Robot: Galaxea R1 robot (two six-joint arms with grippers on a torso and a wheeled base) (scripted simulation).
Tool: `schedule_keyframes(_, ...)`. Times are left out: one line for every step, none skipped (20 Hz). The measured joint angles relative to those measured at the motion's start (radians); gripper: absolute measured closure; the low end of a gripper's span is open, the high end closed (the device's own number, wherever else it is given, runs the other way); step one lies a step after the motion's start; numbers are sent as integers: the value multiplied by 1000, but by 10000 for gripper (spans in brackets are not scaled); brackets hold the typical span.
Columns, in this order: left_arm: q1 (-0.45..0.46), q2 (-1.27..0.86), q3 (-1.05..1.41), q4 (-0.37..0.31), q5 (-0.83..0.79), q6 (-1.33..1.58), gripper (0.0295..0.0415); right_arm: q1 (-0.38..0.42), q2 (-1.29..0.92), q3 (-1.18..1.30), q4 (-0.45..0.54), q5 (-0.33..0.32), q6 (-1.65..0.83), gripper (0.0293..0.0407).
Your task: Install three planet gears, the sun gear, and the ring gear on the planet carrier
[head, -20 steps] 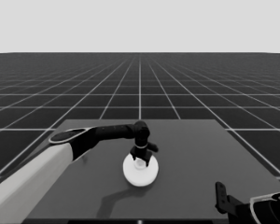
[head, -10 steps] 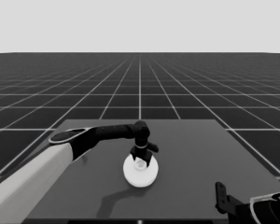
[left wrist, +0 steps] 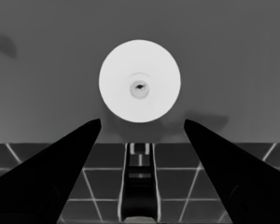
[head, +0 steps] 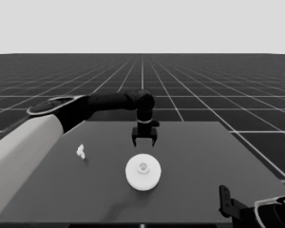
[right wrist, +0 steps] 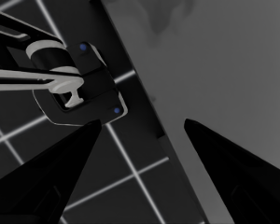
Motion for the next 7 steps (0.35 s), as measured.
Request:
schedule_keyframes(-1, 0, -1, -1, 0, -1, 326, 0, 0, 0, 0, 0, 0, 315)
schedule_keyframes(-31, -222, 270, -32, 12, 143, 324, 0, 0, 0, 0, 0, 0, 315)
schedule_keyframes(-51, -532, 310, -45, 33, 330, 325, 0, 0, 0, 0, 0, 0, 315)
schedule_keyframes(-60, -661, 173, -41, 61, 532, 325, 0, 0, 0, 0, 0, 0, 315)
schedule_keyframes(-63, -685, 23, -30, 78, 673, 326, 0, 0, 0, 0, 0, 0, 315)
schedule_keyframes(-65, -675, -92, -20, 78, 764, 326, 0, 0, 0, 0, 0, 0, 315)
schedule_keyframes(-65, -659, -170, -13, 78, 822, 326, 0, 0, 0, 0, 0, 0, 315)
